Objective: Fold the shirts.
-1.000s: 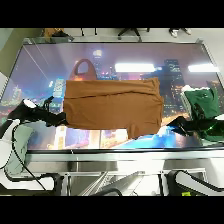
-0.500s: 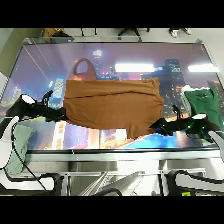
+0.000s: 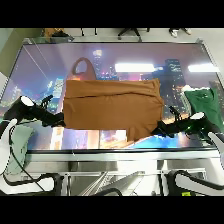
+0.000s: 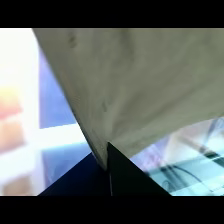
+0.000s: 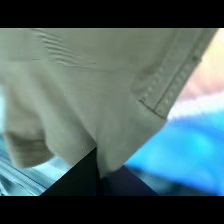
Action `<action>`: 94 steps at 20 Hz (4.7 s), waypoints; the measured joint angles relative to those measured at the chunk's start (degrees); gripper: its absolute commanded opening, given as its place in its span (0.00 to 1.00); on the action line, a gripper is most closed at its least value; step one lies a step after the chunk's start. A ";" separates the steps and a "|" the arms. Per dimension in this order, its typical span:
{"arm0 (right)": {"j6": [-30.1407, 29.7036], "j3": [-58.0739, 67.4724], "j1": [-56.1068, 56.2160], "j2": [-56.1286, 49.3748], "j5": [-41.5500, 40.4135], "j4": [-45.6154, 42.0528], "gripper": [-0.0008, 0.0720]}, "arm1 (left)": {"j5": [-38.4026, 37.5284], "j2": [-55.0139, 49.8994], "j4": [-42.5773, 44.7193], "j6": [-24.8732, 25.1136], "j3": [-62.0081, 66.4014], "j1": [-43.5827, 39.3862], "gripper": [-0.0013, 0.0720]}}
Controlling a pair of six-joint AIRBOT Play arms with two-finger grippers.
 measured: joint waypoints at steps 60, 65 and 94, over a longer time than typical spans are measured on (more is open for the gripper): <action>-17.38 36.09 -5.46 -29.22 -0.07 12.79 0.96 | -9.62 -26.67 0.28 -10.38 50.01 -17.75 0.98; -17.53 36.06 -8.17 -29.05 3.43 12.28 0.97 | -6.75 -26.67 -2.14 -10.40 49.48 -19.91 0.87; -14.01 37.31 -4.15 -30.38 -3.23 12.13 0.94 | -10.14 -32.28 -15.58 -6.78 60.17 -24.87 0.03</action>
